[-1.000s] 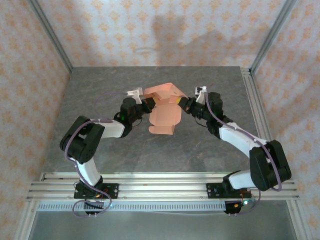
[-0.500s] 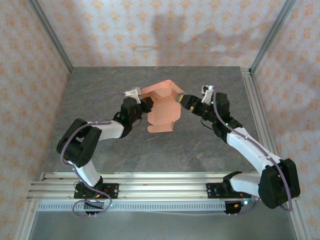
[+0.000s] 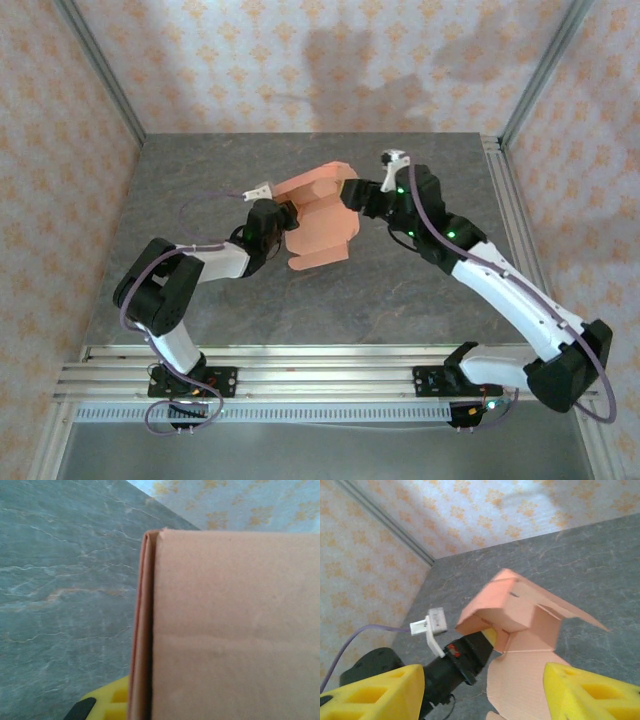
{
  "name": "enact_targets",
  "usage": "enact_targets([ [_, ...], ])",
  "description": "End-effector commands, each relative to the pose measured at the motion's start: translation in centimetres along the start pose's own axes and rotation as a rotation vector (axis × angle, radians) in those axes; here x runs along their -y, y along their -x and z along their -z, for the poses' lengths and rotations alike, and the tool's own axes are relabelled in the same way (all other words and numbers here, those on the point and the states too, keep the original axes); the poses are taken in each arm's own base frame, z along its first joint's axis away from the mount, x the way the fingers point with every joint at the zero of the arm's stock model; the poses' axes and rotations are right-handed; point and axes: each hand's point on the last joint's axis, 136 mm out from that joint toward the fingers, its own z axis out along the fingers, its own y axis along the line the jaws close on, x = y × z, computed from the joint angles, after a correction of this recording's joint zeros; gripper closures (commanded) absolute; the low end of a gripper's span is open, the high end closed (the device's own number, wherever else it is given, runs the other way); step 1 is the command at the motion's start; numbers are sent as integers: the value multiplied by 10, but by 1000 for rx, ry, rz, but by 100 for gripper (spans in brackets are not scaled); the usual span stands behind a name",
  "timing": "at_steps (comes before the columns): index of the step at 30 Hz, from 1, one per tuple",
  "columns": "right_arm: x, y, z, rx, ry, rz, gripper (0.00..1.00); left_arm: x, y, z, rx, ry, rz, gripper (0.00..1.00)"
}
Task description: Fold the paper box
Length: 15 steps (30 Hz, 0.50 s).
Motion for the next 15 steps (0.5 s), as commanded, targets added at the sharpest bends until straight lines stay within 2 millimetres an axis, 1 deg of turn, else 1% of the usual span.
enact_targets([
  [1,-2,-2,-18,-22,-119,55,38,-1,19,14,84,72,-63,100],
  [3,-15,0,-32,-30,-113,50,39,3,20,17,94,58,-81,100],
  [6,-23,4,-53,-36,-127,38,41,6,23,22,104,63,-113,100],
  [8,-23,7,-62,-33,-145,36,47,8,25,25,110,48,-108,100],
  [9,-23,7,-66,-39,-153,42,48,10,25,26,112,38,-103,100],
  [12,-20,6,-73,-57,-183,56,49,12,24,29,118,25,-104,100],
  [15,-11,-1,-79,-85,-222,50,49,10,24,32,128,28,-94,100],
])
